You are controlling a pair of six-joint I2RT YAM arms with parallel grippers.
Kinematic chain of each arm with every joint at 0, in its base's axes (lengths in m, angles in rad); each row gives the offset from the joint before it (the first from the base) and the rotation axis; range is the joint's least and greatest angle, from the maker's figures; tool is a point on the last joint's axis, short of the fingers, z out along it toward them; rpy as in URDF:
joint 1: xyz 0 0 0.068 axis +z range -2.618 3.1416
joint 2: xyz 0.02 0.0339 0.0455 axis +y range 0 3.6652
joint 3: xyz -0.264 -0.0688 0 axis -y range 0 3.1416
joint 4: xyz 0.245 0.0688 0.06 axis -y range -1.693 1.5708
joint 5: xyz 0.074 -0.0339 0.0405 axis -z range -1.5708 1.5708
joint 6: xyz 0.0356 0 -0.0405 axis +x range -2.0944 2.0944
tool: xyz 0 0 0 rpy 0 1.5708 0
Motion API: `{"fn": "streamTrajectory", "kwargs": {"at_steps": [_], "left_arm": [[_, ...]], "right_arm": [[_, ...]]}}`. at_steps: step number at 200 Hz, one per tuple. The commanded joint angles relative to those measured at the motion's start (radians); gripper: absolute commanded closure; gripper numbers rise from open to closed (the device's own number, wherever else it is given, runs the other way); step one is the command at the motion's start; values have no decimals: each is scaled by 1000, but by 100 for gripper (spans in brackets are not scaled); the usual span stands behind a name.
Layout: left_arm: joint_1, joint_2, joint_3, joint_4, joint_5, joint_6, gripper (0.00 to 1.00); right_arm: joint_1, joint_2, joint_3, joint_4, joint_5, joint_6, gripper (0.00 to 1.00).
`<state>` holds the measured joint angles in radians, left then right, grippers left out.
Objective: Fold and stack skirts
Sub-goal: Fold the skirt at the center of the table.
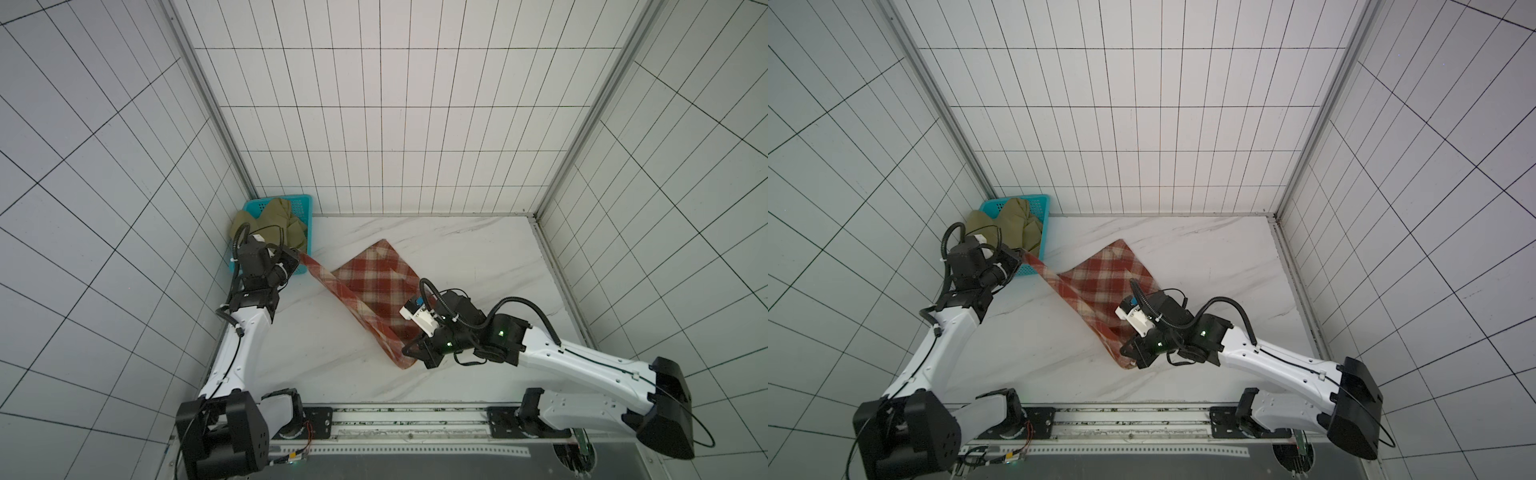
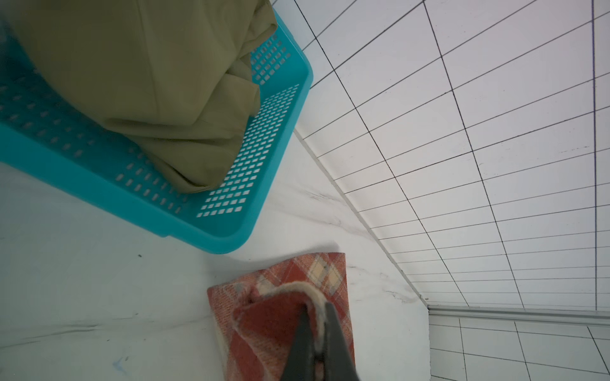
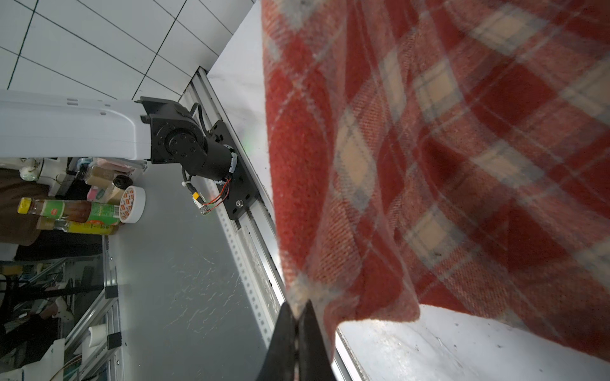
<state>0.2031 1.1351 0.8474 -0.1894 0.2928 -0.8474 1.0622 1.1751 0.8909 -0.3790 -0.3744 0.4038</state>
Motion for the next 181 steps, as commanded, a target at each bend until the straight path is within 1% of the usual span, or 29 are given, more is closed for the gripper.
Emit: {"fn": "streamTrajectory", "kwargs": {"at_steps": [1,24,53,96,117,140,156,181], "left_arm": [[53,-35,-5,25,-37,26,100],[75,-38,2,13,-21,39,100],[99,-41,29,-29,-33,72,100],[140,-51,27,-39,-21,74,100],[142,-48,36,-35,-4,76,100],[130,-25,55,-34,14,74,100],[105,-8,71,-33,-10,70,100],[16,36,107,-26,-81,73,100]], "right_arm": [[52,19,98,-20,-21,15,100],[85,38,106,-2,-17,18,100],[109,50,115,10,-14,16,100],[142,74,128,14,-23,3,100],[148,74,125,13,-16,-1,100],[138,63,109,28,-16,-4,100],[116,57,97,33,-32,-10,100],[56,37,55,60,-84,-4,100]]}}
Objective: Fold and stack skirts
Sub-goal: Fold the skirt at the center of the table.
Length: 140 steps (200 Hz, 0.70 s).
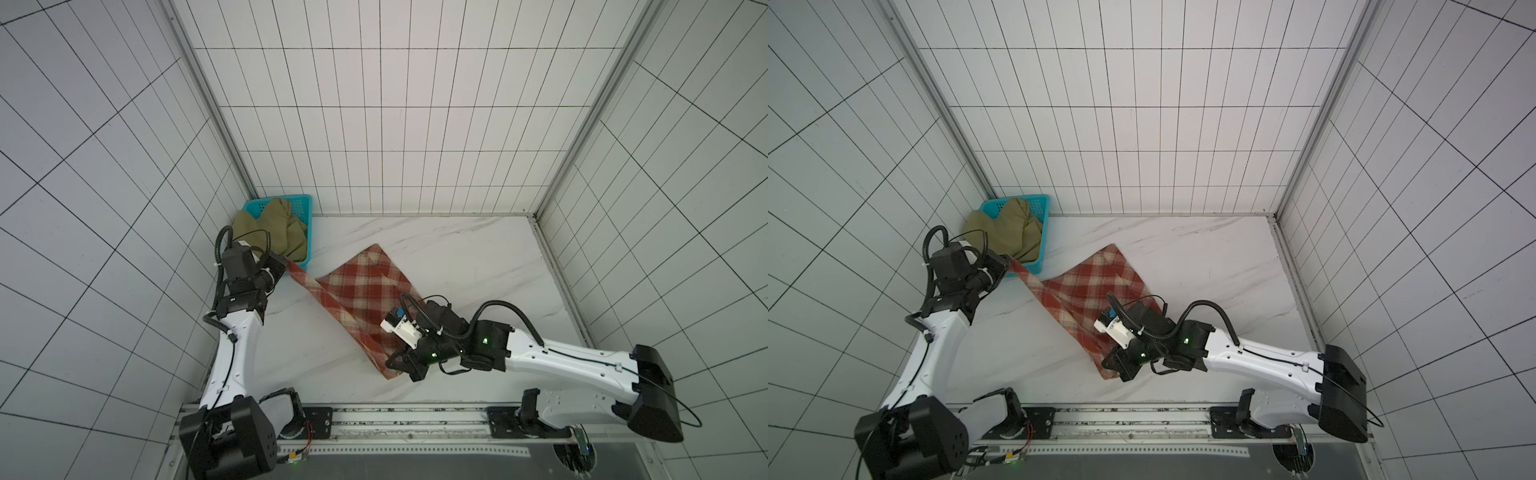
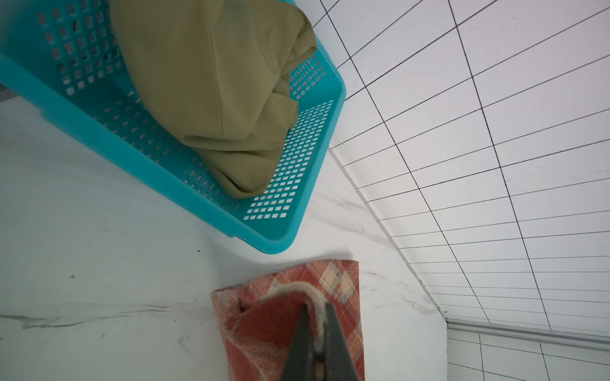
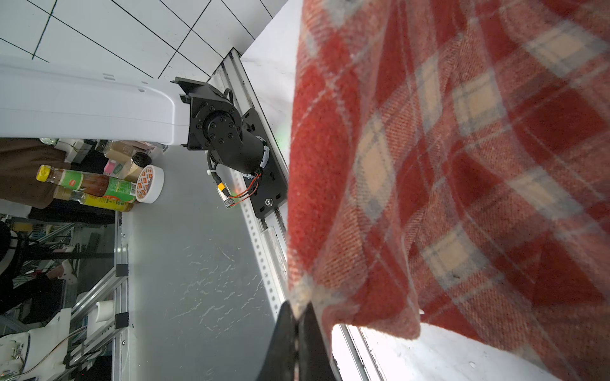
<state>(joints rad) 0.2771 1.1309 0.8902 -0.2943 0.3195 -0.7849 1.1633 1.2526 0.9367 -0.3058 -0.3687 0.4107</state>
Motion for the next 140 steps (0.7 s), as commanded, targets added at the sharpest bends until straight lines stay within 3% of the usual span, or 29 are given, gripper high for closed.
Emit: {"fn": "streamTrajectory", "kwargs": {"at_steps": [1,73,140], "left_arm": [[-63,44,67,79,-111,10,100],[-313,325,181,194,-247,-28,100],[-446,650,387,212,-233,-43,100]], "right_arm": [[-47,-42,7,-12,-92,-10,100],[-306,-103,-128,30,-244,-23,100],[-514,-66,-229,31,-329,-55,100]]}}
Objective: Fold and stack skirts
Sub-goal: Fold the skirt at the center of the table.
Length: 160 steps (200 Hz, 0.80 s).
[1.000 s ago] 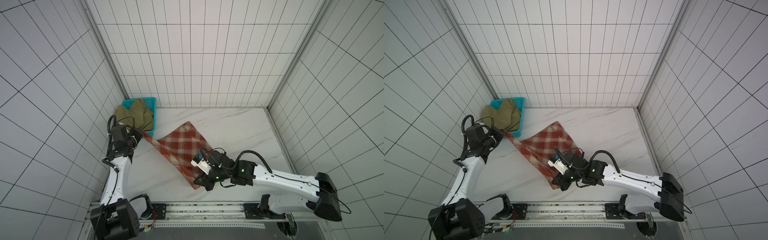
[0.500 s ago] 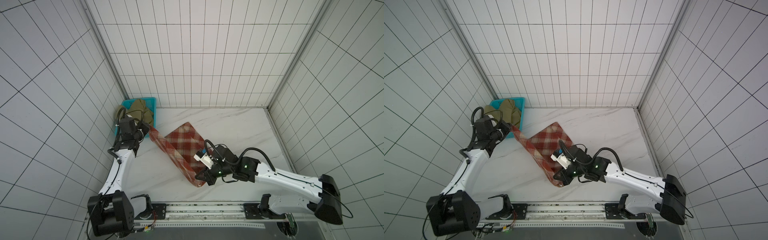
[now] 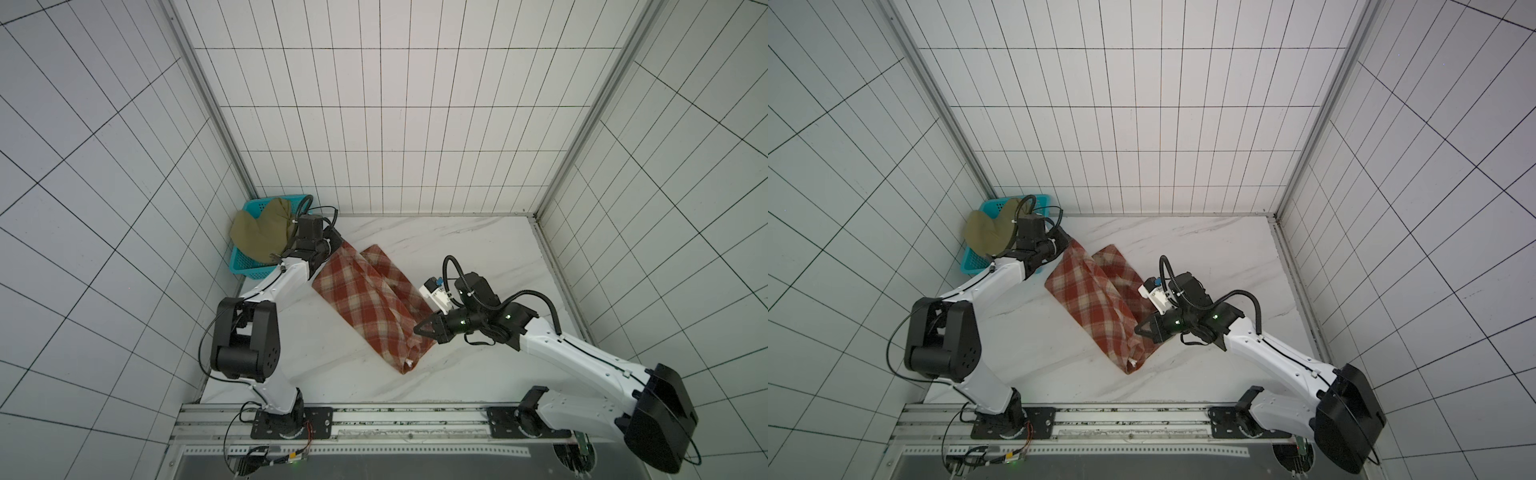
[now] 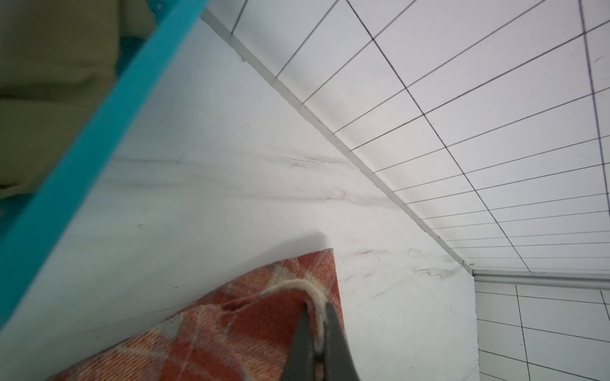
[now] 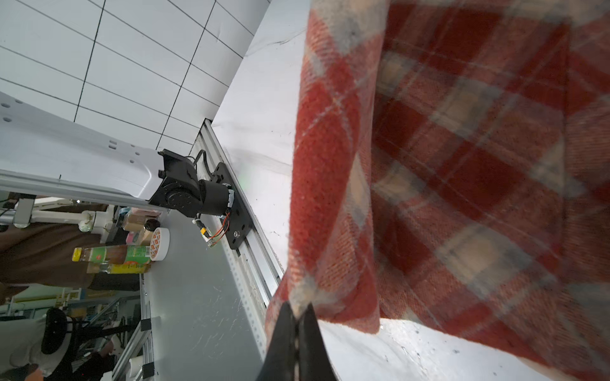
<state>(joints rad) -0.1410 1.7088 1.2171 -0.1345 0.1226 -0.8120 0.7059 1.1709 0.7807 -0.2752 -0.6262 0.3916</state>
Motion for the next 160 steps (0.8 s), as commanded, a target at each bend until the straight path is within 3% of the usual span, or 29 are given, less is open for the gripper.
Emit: {"fn": "streamTrajectory", "kwargs": {"at_steps": [1,68,160], "left_arm": [[-29,73,61,53,-37,-16,100],[-78,262,135,90,-22,-39,100],[-113,403,214,105,-8,-47,100]], "right_arm": [[-56,16,-73,1,-71,-36,100],[-195,111,-119,-27,-112,-111,100],[-257,192,-134,-27,-58,-116,100]]}}
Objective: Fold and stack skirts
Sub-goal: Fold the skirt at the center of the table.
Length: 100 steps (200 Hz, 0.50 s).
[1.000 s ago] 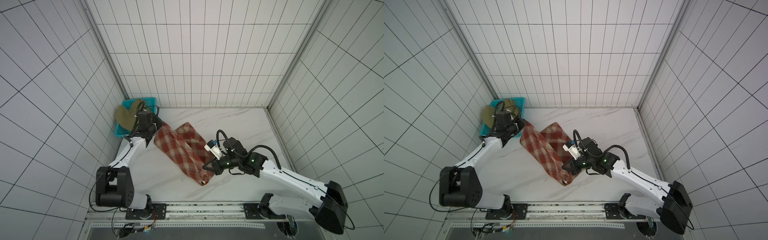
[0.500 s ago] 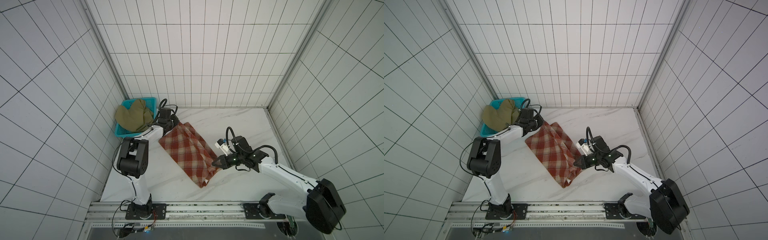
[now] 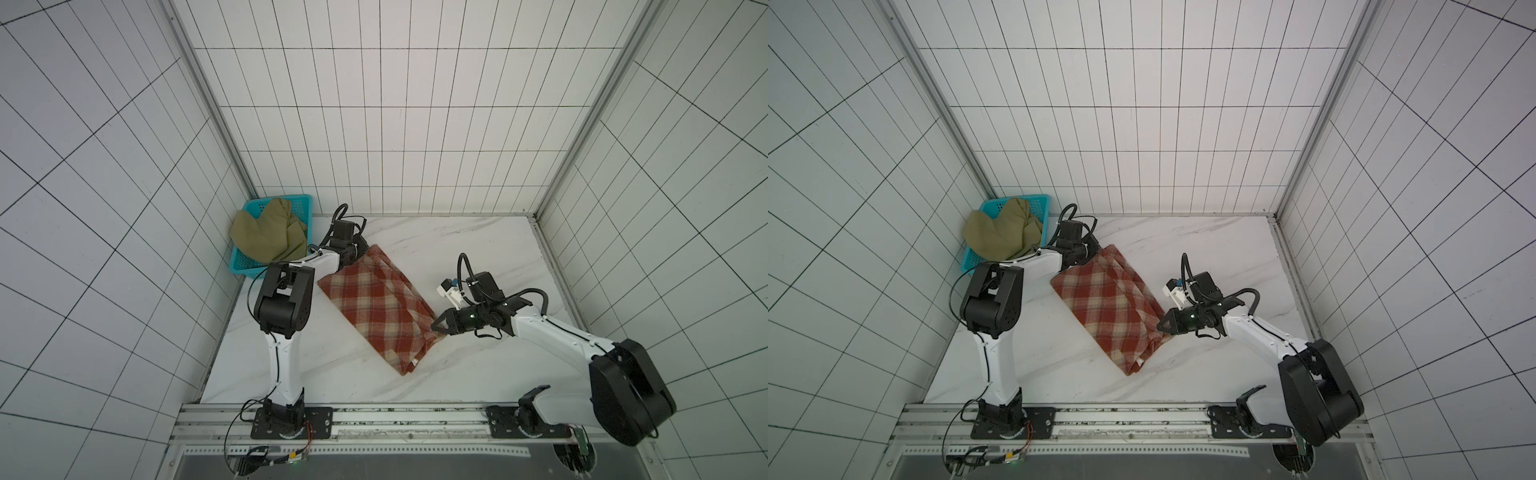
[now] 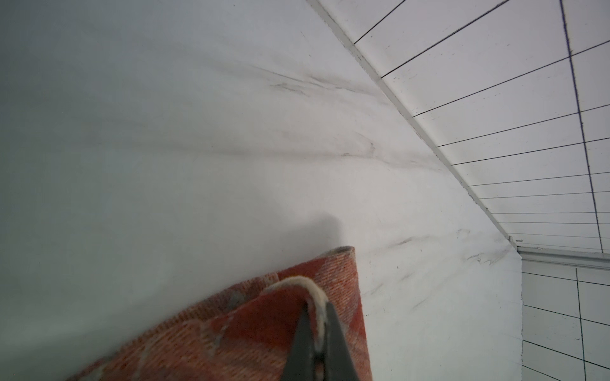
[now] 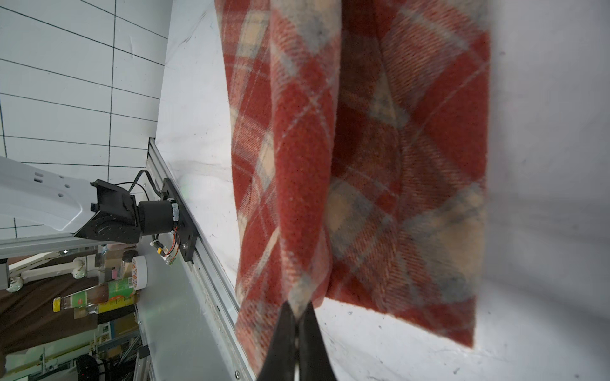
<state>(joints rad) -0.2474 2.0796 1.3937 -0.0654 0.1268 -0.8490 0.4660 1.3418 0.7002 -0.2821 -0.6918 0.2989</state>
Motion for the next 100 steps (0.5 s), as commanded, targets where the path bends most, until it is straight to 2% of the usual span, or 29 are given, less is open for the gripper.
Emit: {"fn": "streamTrajectory", "kwargs": {"at_steps": [1,100], "left_arm": [[-6,33,38,36,-13,-10,100],[-19,74,61,59,7,-9,100]], "right_arm": [[-18,22,-54,-21,9,-22,100],[-35,53,-61,-6,56,-3,100]]}}
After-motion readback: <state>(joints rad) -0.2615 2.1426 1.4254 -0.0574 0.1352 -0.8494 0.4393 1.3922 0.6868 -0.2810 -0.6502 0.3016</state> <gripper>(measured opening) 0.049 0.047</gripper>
